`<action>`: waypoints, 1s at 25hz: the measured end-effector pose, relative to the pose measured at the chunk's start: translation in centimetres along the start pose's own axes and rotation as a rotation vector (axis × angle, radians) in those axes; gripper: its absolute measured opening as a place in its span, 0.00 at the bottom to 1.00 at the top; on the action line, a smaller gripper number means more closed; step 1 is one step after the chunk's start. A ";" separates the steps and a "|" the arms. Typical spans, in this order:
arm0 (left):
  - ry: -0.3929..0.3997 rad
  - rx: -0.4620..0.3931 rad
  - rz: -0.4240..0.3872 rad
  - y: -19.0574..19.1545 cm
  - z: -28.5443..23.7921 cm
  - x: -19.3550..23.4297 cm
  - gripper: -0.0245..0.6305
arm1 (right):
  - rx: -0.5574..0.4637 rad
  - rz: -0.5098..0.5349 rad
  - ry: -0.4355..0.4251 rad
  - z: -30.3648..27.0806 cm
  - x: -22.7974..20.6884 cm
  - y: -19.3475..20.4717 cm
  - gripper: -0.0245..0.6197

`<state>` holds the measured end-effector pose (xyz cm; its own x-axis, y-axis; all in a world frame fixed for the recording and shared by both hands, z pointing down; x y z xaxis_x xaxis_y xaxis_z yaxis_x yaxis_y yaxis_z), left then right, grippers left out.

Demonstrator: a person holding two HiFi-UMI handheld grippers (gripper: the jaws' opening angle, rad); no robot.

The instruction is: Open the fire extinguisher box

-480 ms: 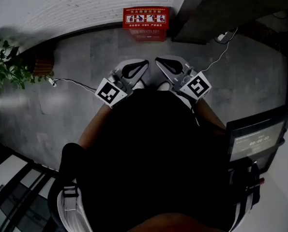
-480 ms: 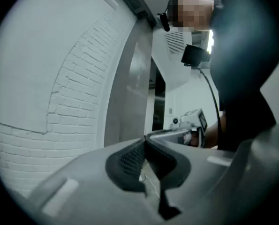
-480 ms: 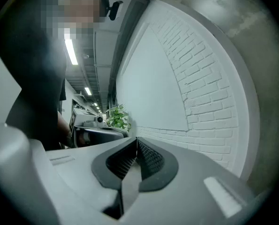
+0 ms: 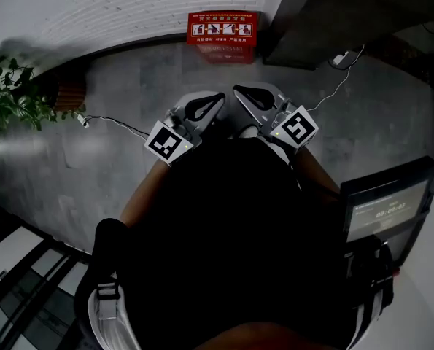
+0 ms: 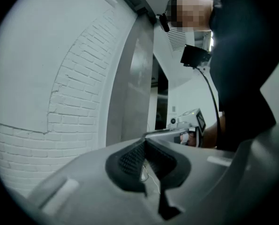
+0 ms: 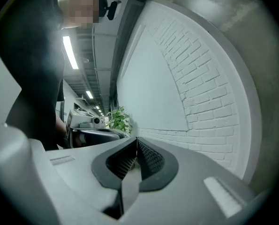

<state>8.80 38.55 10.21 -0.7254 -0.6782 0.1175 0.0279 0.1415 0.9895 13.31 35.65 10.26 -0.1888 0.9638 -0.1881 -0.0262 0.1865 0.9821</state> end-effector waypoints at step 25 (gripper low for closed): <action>0.181 0.005 0.101 0.2 -5.5 30.4 0.04 | 0.084 -0.101 0.243 -20.6 -19.9 -0.5 0.05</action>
<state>-9.42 13.98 14.40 -0.5835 -0.7791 0.2294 0.0902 0.2186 0.9717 -3.14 12.49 13.69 -0.4199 0.8673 -0.2674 0.0229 0.3046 0.9522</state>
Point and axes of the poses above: the fingertips, and each gripper's own axes: z backward along the fingers, x to its left, y out of its underside, the point moved 2 cm from there along z, backward along the fingers, and after that the axes turned 3 degrees about -y, right-handed, at the moved point
